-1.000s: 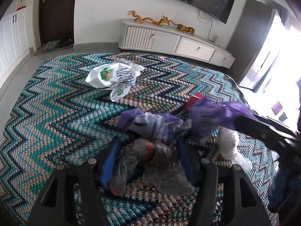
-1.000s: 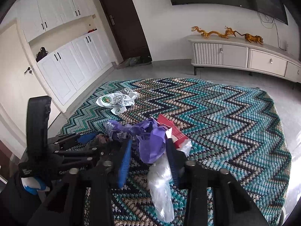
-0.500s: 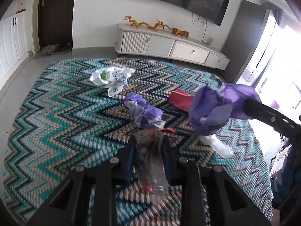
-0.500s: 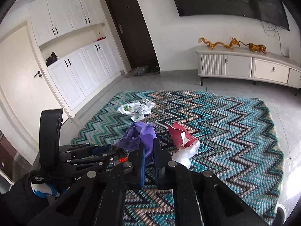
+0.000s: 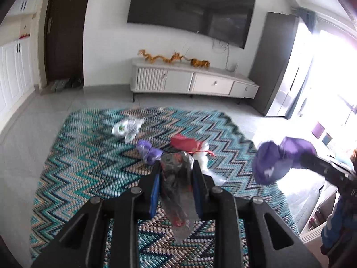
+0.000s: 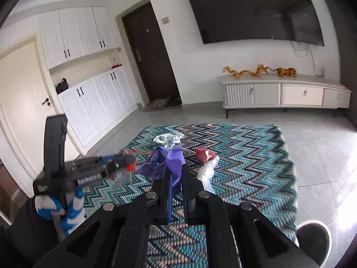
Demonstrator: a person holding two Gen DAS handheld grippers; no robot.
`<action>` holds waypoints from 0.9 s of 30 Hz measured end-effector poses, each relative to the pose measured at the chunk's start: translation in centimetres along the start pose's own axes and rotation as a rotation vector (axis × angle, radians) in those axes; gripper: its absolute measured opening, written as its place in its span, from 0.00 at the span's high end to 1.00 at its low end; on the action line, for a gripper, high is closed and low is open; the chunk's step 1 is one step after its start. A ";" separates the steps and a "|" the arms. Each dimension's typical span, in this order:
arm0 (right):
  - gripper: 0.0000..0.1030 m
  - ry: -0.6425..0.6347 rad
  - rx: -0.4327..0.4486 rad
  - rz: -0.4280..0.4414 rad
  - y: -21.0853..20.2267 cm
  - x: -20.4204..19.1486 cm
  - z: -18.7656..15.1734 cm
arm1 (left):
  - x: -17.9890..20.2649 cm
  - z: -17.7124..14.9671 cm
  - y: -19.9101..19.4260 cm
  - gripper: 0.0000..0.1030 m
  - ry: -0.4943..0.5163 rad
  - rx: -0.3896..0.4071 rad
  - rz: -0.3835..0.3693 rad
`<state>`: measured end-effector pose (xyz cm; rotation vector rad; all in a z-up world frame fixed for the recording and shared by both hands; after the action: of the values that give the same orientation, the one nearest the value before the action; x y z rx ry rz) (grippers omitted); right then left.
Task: Collect trash
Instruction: 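Lift both held bags and carry them over the gray bin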
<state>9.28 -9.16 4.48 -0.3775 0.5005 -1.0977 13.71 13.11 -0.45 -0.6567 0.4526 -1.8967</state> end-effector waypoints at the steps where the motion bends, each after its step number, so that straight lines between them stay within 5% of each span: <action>1: 0.93 0.011 0.010 -0.005 -1.0 0.1 -0.4 | 0.7 0.4 -0.7 0.77 0.022 0.011 0.003; 15: 0.93 0.093 0.152 -0.078 -11.0 3.9 -2.4 | 10.7 5.4 -6.8 0.77 0.209 0.128 -0.043; 27: 0.93 0.199 0.218 -0.170 -16.1 10.5 -5.1 | 17.7 4.5 -1.1 0.77 0.242 0.026 -0.103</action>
<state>-1.78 -25.55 6.69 -0.1206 0.5247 -1.3487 10.12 -2.81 7.85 -0.4418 0.5545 -2.0869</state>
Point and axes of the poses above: each gripper's, at about its wrist camera, not at the fingertips, and y roughly the way its jaws point, x to its right, z to its top, the point moved 2 cm from there along y, roughly the way its jaws point, and after that the axes turned 6 degrees about -z, right-handed, at the moved point
